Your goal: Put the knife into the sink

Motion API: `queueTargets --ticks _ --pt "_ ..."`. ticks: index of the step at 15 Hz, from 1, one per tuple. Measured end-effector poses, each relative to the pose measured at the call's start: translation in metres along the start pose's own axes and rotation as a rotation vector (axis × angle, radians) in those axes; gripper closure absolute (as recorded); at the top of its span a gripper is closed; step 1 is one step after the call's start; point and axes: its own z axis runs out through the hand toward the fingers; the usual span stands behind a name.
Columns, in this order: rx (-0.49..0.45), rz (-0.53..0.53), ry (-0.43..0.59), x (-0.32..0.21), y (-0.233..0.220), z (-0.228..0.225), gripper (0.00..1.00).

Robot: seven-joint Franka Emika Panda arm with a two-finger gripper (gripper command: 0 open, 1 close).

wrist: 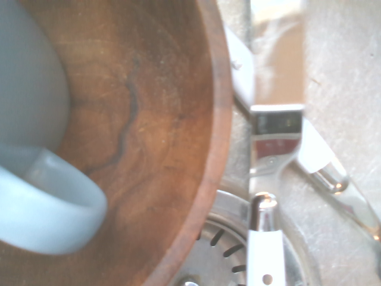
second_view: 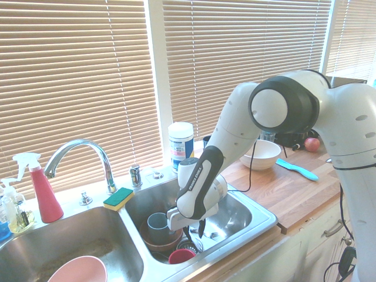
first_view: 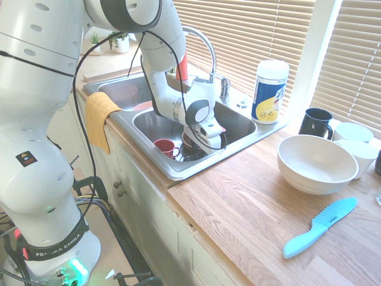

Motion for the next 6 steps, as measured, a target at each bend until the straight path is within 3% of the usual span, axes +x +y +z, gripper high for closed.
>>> queueTargets --ticks 3,6 --pt "0.01 -0.005 0.015 -0.002 0.003 -0.017 0.0" --pt "0.019 -0.011 0.034 -0.005 0.015 -0.076 0.0"
